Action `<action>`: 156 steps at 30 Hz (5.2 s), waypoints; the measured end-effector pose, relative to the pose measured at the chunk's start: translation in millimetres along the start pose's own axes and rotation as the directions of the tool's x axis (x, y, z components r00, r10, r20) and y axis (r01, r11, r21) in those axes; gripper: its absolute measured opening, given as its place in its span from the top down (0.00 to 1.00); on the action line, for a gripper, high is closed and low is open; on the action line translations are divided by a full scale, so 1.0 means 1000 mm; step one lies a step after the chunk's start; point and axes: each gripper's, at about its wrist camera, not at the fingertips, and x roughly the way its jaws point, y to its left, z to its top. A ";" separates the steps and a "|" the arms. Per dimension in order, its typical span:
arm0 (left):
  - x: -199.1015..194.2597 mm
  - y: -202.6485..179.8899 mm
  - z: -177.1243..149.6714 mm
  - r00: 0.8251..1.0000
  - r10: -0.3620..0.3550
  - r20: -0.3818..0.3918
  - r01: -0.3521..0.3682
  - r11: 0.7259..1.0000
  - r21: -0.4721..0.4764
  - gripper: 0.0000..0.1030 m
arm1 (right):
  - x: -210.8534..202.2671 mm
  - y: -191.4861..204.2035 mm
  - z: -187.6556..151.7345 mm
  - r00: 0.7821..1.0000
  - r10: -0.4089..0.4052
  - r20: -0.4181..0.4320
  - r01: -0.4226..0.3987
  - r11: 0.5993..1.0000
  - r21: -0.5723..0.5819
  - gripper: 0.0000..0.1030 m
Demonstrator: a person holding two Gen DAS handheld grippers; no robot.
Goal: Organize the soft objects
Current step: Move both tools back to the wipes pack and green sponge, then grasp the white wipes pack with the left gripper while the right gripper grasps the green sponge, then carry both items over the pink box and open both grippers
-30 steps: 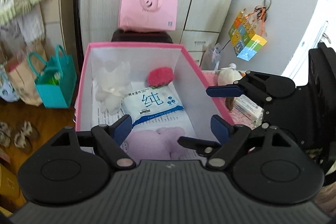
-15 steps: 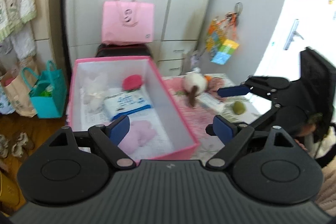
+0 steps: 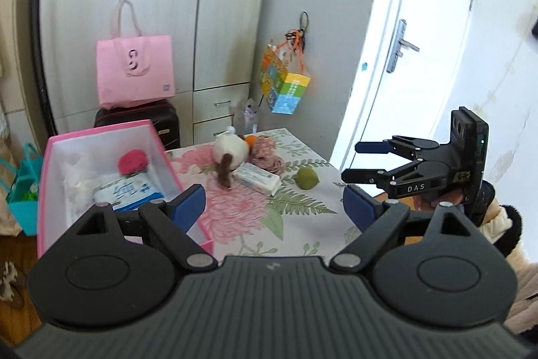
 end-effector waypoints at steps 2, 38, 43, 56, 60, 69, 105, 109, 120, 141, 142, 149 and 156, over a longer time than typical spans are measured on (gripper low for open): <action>0.014 -0.009 0.000 1.000 -0.008 -0.010 0.008 1.000 0.017 0.13 | -0.003 -0.014 -0.010 1.000 -0.023 -0.021 0.023 1.000 0.015 0.09; 0.304 -0.005 -0.025 0.956 0.256 -0.141 -0.282 0.935 -0.214 0.15 | 0.106 -0.104 -0.063 0.976 -0.110 -0.189 0.099 0.993 -0.065 0.21; 0.321 0.004 -0.024 0.938 0.318 -0.138 -0.343 0.910 -0.233 0.22 | 0.116 -0.104 -0.059 0.975 -0.081 -0.205 0.073 0.996 -0.048 0.31; 0.311 0.013 -0.031 0.924 0.338 -0.180 -0.369 0.911 -0.186 0.35 | 0.126 -0.102 -0.063 0.965 -0.144 -0.219 0.155 0.987 0.035 0.49; 0.333 0.009 -0.031 0.908 0.374 -0.187 -0.399 0.908 -0.124 0.35 | 0.127 -0.097 -0.064 0.957 -0.190 -0.221 0.206 0.977 0.053 0.49; 0.326 0.007 -0.036 0.892 0.429 -0.142 -0.444 0.890 -0.102 0.61 | 0.122 -0.082 -0.070 0.946 -0.262 -0.192 0.280 0.957 0.070 0.57; 0.195 -0.030 -0.088 0.948 0.301 -0.105 -0.313 0.941 -0.131 0.62 | 0.067 0.000 -0.092 0.953 -0.251 -0.169 0.265 0.962 0.069 0.57; 0.179 -0.034 -0.101 0.954 0.268 -0.136 -0.284 0.951 -0.119 0.62 | 0.060 0.011 -0.095 0.953 -0.249 -0.173 0.262 0.964 0.054 0.57; 0.115 -0.023 -0.099 0.974 0.166 -0.155 -0.192 0.967 -0.168 0.62 | 0.027 0.036 -0.081 0.970 -0.108 -0.219 0.127 0.989 0.077 0.57; -0.005 0.042 -0.050 0.968 0.194 -0.157 -0.213 0.971 -0.113 0.62 | 0.020 0.116 0.026 0.945 0.221 -0.240 -0.257 0.957 -0.132 0.56; -0.008 0.046 -0.047 0.966 0.210 -0.149 -0.228 0.967 -0.110 0.62 | 0.023 0.119 0.030 0.946 0.229 -0.230 -0.265 0.954 -0.140 0.56; 0.002 0.088 -0.031 0.956 0.271 -0.110 -0.285 0.947 -0.148 0.62 | 0.068 0.133 0.054 0.946 0.272 -0.174 -0.299 0.941 -0.157 0.56; 0.037 0.142 -0.018 0.932 0.336 -0.139 -0.358 0.914 -0.190 0.62 | 0.125 0.134 0.075 0.934 0.309 -0.180 -0.337 0.929 -0.155 0.56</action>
